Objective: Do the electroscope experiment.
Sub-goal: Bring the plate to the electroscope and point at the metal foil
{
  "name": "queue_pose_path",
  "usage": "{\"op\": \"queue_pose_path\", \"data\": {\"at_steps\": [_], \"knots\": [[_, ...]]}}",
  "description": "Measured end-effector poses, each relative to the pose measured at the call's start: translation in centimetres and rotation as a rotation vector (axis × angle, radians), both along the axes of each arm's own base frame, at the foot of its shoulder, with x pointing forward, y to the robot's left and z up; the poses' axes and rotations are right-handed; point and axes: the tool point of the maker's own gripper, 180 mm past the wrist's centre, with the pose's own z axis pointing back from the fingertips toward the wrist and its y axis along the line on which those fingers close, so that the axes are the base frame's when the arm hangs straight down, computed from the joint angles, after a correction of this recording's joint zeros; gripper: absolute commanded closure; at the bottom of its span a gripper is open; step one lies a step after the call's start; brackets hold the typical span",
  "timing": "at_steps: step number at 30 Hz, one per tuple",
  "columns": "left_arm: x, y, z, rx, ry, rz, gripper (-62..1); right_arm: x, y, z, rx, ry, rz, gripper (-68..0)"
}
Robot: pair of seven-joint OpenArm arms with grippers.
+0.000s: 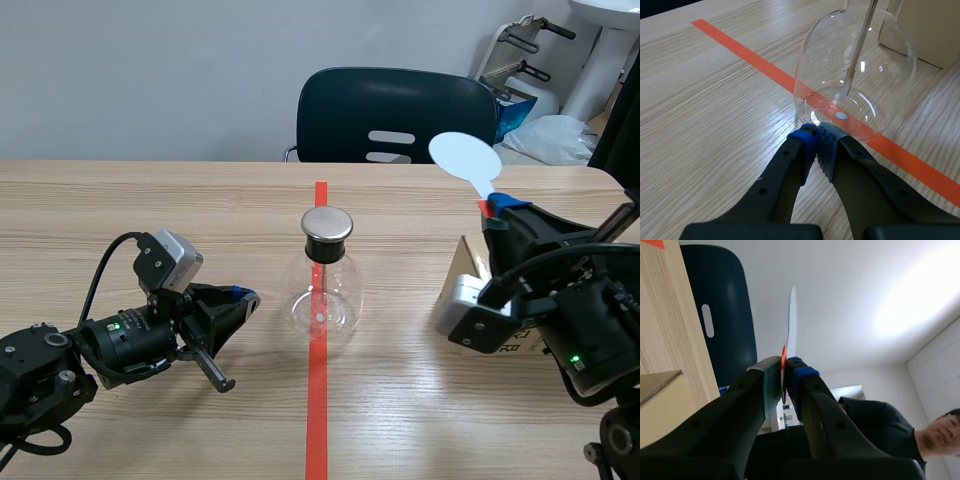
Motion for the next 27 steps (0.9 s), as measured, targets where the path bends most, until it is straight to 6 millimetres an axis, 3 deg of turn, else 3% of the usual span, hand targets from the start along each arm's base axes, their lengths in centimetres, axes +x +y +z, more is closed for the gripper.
{"op": "queue_pose_path", "data": {"at_steps": [10,27], "knots": [[0.0,0.0,0.0,0.000,0.000,0.000,-1.8,-1.0,3.0,-1.4,-0.015,0.069,0.127,-0.8],[0.0,0.0,0.0,0.000,0.000,0.000,-1.8,-3.3,6.8,-1.3,-0.015,0.053,0.336,-0.9]]}}
